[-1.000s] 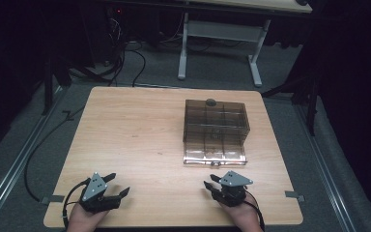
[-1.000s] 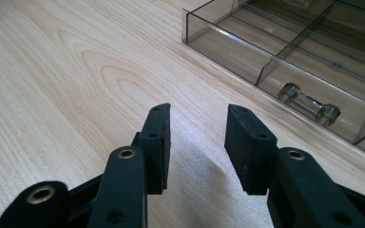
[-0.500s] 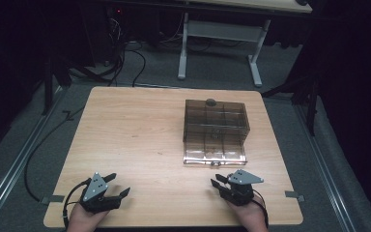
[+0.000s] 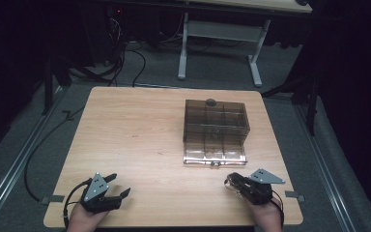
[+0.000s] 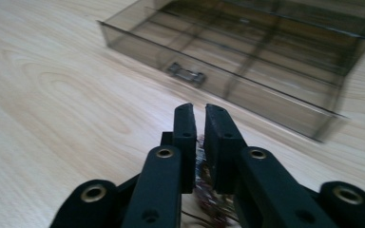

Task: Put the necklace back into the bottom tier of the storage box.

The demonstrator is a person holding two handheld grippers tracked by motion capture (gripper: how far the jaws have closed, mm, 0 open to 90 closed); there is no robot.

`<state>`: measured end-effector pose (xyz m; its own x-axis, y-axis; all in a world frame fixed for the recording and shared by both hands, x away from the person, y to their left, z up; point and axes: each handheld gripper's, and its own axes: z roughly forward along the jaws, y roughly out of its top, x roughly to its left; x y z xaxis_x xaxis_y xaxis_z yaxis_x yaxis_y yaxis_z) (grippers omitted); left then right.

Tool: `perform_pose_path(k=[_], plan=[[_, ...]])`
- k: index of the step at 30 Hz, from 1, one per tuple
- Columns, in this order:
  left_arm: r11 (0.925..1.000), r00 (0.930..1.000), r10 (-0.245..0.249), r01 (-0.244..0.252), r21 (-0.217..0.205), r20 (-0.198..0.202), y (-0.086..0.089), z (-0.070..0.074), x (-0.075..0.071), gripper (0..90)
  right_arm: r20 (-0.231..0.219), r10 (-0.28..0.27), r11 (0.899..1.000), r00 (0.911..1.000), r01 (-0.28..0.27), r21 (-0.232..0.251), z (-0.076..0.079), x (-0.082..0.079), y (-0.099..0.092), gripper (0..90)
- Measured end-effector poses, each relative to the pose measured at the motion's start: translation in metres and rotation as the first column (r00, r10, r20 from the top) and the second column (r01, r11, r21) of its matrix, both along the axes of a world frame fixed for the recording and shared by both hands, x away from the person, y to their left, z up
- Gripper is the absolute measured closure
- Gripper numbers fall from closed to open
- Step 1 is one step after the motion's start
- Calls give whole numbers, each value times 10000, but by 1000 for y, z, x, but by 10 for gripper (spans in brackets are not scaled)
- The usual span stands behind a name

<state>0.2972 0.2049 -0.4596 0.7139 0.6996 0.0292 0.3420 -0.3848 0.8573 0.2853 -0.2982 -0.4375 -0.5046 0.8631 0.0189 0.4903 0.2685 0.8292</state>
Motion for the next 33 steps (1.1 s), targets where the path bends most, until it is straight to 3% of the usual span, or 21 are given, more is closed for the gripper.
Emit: perform_pose_path(k=[7, 10, 15, 28, 33], plan=[[10000, 10000, 19, -19, 4, 9, 0, 0, 0, 267, -56, -835, 9965, 9965, 835, -80, 3, -1, -25, 900], [10000, 10000, -19, 19, 13, -27, 0, 0, 0, 268, -607, -1485, 9889, 9870, 1481, -104, -3, 2, -43, 900], [10000, 10000, -24, 24, 8, -68, 0, 0, 1, 268, -1143, -1289, 9917, 9850, 1281, -145, -11, 6, -43, 900], [10000, 10000, 10, -10, 59, -48, -1, 0, 1, 269, -1333, -862, 9949, 9873, 784, -628, -16, 15, -28, 900], [10000, 10000, 11, -11, 59, -65, -1, 0, 1, 270, -1372, -709, 9962, 9880, 632, -594, -16, 14, -25, 900]])
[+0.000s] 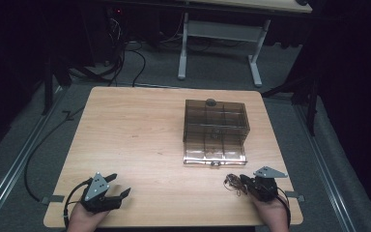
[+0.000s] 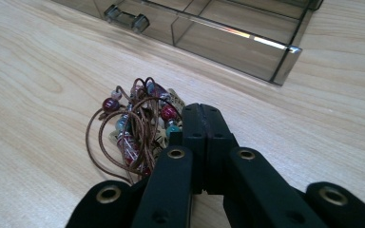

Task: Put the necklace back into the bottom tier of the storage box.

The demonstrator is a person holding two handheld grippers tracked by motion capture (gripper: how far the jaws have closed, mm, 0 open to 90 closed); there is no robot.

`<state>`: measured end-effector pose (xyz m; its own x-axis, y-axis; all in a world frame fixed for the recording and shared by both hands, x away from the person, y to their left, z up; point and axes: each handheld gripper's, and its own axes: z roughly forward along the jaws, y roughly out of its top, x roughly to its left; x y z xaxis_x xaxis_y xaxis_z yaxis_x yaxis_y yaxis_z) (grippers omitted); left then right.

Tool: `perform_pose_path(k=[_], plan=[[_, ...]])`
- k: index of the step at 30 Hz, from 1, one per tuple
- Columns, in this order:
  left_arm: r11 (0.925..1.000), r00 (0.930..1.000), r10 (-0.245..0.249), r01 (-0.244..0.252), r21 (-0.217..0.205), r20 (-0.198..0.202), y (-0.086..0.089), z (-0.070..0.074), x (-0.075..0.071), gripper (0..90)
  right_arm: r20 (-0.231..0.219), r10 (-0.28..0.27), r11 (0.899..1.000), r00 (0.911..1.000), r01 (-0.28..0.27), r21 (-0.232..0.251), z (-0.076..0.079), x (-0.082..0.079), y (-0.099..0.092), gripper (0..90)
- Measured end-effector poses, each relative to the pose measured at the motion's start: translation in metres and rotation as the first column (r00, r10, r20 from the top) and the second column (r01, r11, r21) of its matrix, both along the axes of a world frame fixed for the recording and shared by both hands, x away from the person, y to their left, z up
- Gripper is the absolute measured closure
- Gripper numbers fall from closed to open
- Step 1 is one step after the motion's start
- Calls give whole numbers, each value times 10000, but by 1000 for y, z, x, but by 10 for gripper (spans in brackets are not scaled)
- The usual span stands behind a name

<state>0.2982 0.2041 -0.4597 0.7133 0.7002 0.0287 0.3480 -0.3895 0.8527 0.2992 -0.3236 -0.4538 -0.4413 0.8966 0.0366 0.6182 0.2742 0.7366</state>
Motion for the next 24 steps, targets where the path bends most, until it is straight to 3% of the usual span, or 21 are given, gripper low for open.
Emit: perform_pose_path(k=[24], plan=[[10000, 10000, 0, 0, 9, 39, 0, 0, 0, 269, 13, 1044, 9944, 9945, -1044, -147, 0, -7, 37, 897]])
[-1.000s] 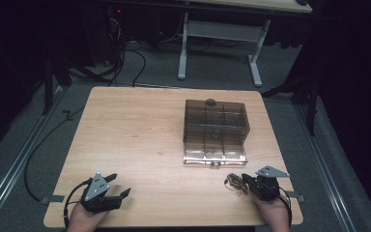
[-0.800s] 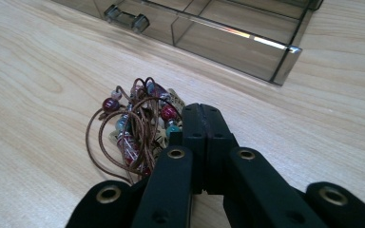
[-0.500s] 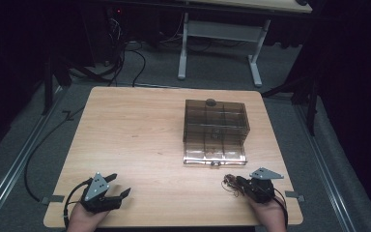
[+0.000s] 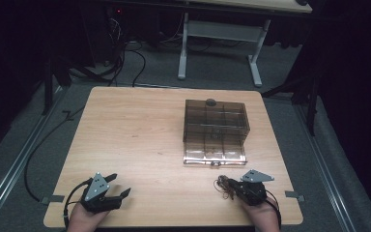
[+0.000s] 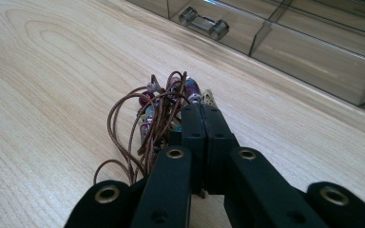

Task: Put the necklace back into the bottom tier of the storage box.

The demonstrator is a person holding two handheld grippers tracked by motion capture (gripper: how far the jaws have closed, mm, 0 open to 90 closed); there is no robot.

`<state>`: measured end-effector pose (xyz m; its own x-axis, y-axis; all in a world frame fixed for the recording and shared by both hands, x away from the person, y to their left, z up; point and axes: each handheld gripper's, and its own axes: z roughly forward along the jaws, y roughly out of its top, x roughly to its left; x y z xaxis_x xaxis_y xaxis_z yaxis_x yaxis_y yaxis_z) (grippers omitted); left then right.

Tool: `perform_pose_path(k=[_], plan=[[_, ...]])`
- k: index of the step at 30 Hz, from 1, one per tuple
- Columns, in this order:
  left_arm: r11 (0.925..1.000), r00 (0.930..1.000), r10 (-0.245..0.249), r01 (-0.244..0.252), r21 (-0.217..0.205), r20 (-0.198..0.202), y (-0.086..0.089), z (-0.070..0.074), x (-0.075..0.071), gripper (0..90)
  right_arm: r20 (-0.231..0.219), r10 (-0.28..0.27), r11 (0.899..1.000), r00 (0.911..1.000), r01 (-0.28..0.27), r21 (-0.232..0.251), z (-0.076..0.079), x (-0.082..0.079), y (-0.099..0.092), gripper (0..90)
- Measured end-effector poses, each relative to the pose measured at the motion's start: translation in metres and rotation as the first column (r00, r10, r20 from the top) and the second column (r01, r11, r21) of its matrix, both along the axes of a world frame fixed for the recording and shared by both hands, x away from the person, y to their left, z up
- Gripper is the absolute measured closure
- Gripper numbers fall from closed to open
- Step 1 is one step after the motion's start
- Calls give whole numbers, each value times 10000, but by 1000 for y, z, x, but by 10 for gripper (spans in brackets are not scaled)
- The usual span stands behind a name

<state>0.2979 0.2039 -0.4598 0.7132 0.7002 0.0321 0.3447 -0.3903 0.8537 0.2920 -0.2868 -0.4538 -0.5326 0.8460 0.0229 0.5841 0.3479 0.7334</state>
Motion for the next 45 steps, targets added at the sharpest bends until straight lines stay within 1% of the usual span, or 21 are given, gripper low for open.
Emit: perform_pose_path(k=[6, 10, 13, 15, 16, 19, 23, 27, 29, 32, 34, 36, 38, 39, 42, 45], plan=[[10000, 10000, -1, 1, 4, -1, 0, 0, 0, 269, -7, 41, 10000, 10000, -41, 83, 0, 1, -1, 896], [10000, 10000, 0, 0, 38, -13, 0, 0, 0, 269, -18, -52, 9999, 10000, 53, 144, -1, 5, -3, 894], [10000, 10000, 17, -17, 49, -13, -1, 0, 0, 270, -19, -95, 9998, 10000, 95, 155, -1, 9, -4, 895], [10000, 10000, 27, -27, 56, -11, -1, 0, 0, 270, 48, -102, 9999, 9999, 101, 54, -1, 10, -4, 893], [10000, 10000, 31, -30, 60, -12, -1, 0, 0, 270, 146, -159, 9999, 9998, 159, -38, 0, 9, -5, 892], [10000, 10000, 24, -23, 79, -30, -1, 0, 0, 270, 328, -560, 9983, 9979, 554, 171, 4, 6, -16, 891], [10000, 10000, 21, -21, 63, 15, -1, 0, 0, 270, 196, -990, 9944, 9949, 982, 381, 3, 3, -29, 886], [10000, 10000, 37, -37, -5, 44, 0, 0, 0, 270, 131, -1199, 9917, 9927, 1192, 473, 4, 1, -33, 848], [10000, 10000, 39, -38, -58, 74, 1, 0, -1, 270, 18, -1276, 9907, 9918, 1274, 479, 5, 1, -32, 820], [9999, 9999, -8, 10, -160, 120, 2, 0, -1, 270, -248, -1407, 9896, 9897, 1413, 254, 9, 2, -31, 794], [9998, 9999, -23, 26, -207, 147, 2, 0, -2, 270, -412, -1480, 9890, 9881, 1480, -37, 12, 2, -30, 778], [9997, 9998, -12, 16, -234, 201, 2, 0, -2, 271, -687, -1597, 9871, 9848, 1590, -163, 16, 2, -30, 774], [9996, 9998, -69, 74, -257, 211, 3, 0, -2, 272, -1008, -1885, 9820, 9769, 1860, -337, 20, 4, -30, 771], [9996, 9998, -97, 102, -266, 190, 3, 1, -2, 272, -1133, -1907, 9815, 9751, 1876, -375, 21, 5, -31, 771], [9995, 9997, -123, 128, -276, 188, 3, 1, -2, 272, -1491, -2210, 9747, 9638, 2128, -686, 25, 8, -31, 755], [9995, 9997, -185, 189, -253, 160, 2, 1, -2, 273, -1988, -2223, 9741, 9545, 2089, -865, 30, 11, -31, 736]])
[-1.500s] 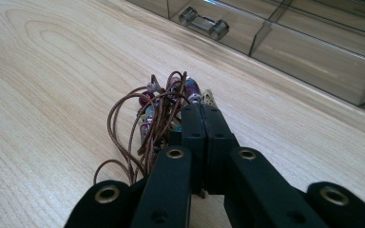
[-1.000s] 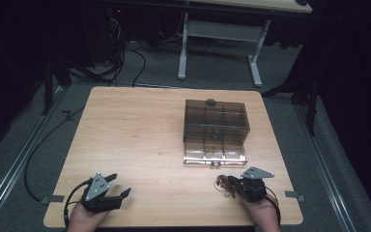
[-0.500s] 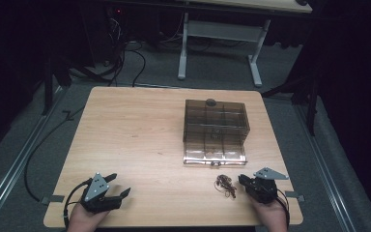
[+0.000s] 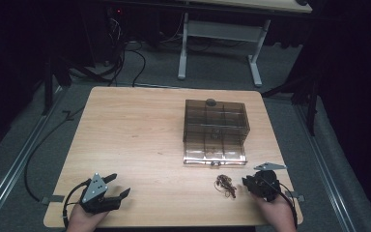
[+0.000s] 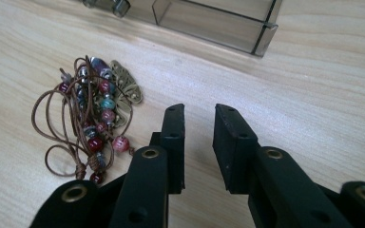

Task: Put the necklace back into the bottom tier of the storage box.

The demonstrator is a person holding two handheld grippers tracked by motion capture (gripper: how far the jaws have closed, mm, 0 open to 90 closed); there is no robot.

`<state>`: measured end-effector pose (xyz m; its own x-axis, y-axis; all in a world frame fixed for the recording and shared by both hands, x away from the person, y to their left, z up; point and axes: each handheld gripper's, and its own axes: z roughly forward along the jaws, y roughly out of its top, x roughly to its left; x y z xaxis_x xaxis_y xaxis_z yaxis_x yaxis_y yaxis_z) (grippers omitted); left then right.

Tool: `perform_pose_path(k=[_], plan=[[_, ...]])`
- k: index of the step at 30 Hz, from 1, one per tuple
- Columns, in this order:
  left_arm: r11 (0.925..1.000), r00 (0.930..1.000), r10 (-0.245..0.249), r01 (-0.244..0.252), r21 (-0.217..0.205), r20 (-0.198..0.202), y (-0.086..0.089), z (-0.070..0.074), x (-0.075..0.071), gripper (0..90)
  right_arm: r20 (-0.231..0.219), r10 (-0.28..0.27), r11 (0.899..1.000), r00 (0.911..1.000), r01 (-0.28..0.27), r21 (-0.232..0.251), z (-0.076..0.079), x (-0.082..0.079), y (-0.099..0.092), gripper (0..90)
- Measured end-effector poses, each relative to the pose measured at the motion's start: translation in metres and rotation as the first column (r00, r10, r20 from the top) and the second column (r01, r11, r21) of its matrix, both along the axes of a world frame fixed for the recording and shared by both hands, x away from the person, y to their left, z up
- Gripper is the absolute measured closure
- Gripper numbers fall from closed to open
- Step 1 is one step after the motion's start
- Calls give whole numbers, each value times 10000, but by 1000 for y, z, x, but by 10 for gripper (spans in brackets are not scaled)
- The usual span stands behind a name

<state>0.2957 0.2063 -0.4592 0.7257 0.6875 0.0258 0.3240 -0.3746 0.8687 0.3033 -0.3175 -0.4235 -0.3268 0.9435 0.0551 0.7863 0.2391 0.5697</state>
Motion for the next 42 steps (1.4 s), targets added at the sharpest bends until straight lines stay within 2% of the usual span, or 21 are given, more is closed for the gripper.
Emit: perform_pose_path(k=[3, 5, 8, 9, 10, 12, 14, 15, 17, 18, 20, 21, 24, 25, 26, 28, 30, 32, 34, 38, 42], plan=[[10000, 10000, -10, 10, 14, -1, 0, 0, 0, 274, -303, 11, 10000, 9995, -13, -54, 2, 3, 0, 724], [10000, 10000, -57, 57, 20, -38, 0, 0, 1, 273, -869, 100, 9996, 9962, -123, -257, 3, 8, 1, 700], [10000, 10000, -67, 67, 13, 19, 0, 0, 0, 273, -1390, 128, 9988, 9902, -191, -444, 4, 12, 2, 679], [10000, 10000, -67, 67, 13, 19, 0, 0, 0, 274, -1390, 128, 9988, 9902, -191, -444, 4, 12, 2, 679], [9999, 9999, -138, 138, 30, 4, -1, 0, 0, 274, -1712, 92, 9985, 9852, -183, -517, 6, 15, 2, 660], [9999, 9999, -158, 158, 63, -43, -1, 0, 1, 273, -2035, 10, 9980, 9791, -139, -619, 8, 18, 2, 645], [9999, 9999, -137, 137, 41, -3, -1, 0, 0, 273, -2190, -19, 9978, 9757, -126, -646, 9, 19, 2, 641], [9998, 9999, -169, 169, 60, -14, -1, 0, 0, 273, -2474, 43, 9962, 9689, -258, -835, 11, 22, 4, 629], [9998, 9998, -191, 192, 74, -22, -1, 0, 0, 273, -2565, 23, 9958, 9665, -256, -877, 12, 23, 4, 627], [9997, 9997, -234, 235, 105, -49, -1, 0, 1, 273, -2886, 0, 9960, 9574, -259, -858, 13, 26, 4, 617], [9997, 9997, -241, 241, 105, -11, -1, 0, 0, 273, -3012, -14, 9958, 9536, -263, -880, 13, 27, 3, 614], [9997, 9997, -245, 245, 80, -3, -1, 0, 0, 273, -3404, -6, 9941, 9403, -364, -1021, 11, 30, 4, 607], [9997, 9997, -229, 229, 79, -23, -1, 0, 0, 273, -3608, -2, 9915, 9326, -466, -1211, 10, 32, 5, 603], [9997, 9998, -220, 220, 60, -10, -1, 0, 0, 272, -3860, 37, 9901, 9225, -576, -1281, 11, 35, 6, 589], [9998, 9998, -213, 213, 44, 2, 0, 0, 0, 272, -3860, 37, 9901, 9225, -576, -1281, 11, 35, 6, 589], [9997, 9997, -232, 232, 21, -16, 0, 0, 0, 273, -4221, 109, 9871, 9065, -773, -1405, 14, 38, 9, 580], [9996, 9996, -270, 271, 60, -62, -1, 0, 1, 272, -4426, 250, 9861, 8964, -950, -1367, 14, 39, 11, 574], [9996, 9997, -253, 254, 79, -48, -1, 0, 0, 272, -4488, 325, 9848, 8930, -1052, -1379, 16, 39, 12, 573], [9998, 9998, -217, 217, 28, -26, 0, 0, 0, 272, -4634, 568, 9851, 8843, -1250, -1178, 22, 39, 15, 562], [9996, 9996, -279, 279, 18, -42, 0, 0, 0, 272, -4809, 770, 9770, 8734, -1622, -1381, 31, 39, 21, 518], [9996, 9996, -281, 281, 34, -27, 1, 0, 0, 272, -4798, 1019, 9750, 8714, -1831, -1255, 40, 38, 30, 482]])
